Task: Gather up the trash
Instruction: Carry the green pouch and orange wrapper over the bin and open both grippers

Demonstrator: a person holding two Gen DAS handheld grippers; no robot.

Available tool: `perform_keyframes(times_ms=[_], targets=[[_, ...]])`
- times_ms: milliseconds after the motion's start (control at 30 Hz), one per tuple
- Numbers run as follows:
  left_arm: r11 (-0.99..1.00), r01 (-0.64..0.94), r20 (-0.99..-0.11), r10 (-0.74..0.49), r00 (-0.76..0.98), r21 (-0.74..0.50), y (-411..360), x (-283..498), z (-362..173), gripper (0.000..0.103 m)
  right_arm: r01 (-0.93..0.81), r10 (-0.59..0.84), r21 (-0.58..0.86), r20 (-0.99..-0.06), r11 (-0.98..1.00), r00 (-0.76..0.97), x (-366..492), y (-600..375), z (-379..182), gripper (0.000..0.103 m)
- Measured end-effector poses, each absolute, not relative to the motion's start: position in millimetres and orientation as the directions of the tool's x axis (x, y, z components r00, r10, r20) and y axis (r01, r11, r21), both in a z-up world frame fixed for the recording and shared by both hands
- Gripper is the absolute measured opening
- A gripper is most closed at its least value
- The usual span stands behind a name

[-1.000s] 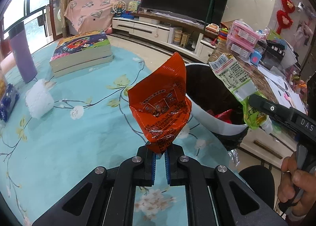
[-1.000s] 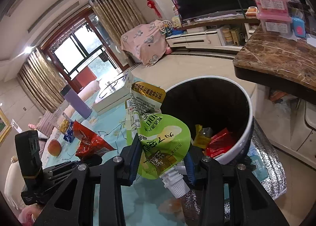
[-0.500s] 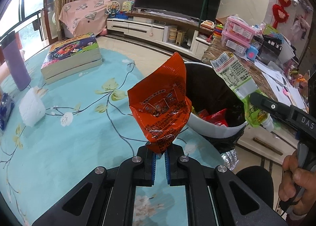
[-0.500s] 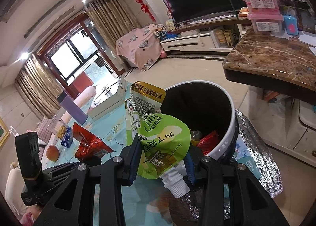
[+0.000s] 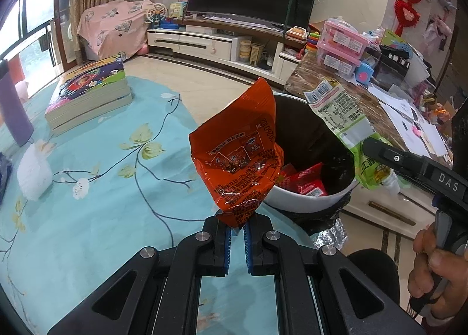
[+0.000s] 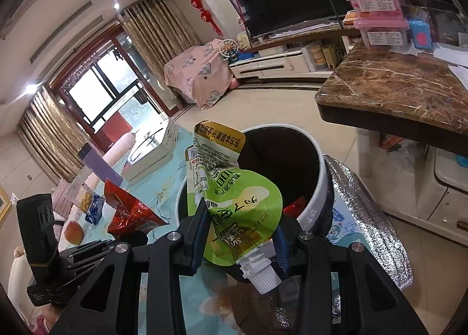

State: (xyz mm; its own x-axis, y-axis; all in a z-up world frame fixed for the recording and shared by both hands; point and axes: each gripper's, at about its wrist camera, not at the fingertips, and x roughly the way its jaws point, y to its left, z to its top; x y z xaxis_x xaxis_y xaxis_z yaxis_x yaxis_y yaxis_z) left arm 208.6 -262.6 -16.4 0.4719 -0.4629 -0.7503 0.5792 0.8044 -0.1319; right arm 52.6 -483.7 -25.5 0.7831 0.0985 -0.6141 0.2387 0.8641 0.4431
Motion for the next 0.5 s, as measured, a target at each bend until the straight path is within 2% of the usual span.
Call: perform_keyframes(times_ms=[500], targets=[[0.786,0.604,-0.755,-0.473,0.453,-0.130,-279,212,-16,0.006,0.259,0.081,0.437,-0.622,0.862,0.779,53,-490,-27,0.039]])
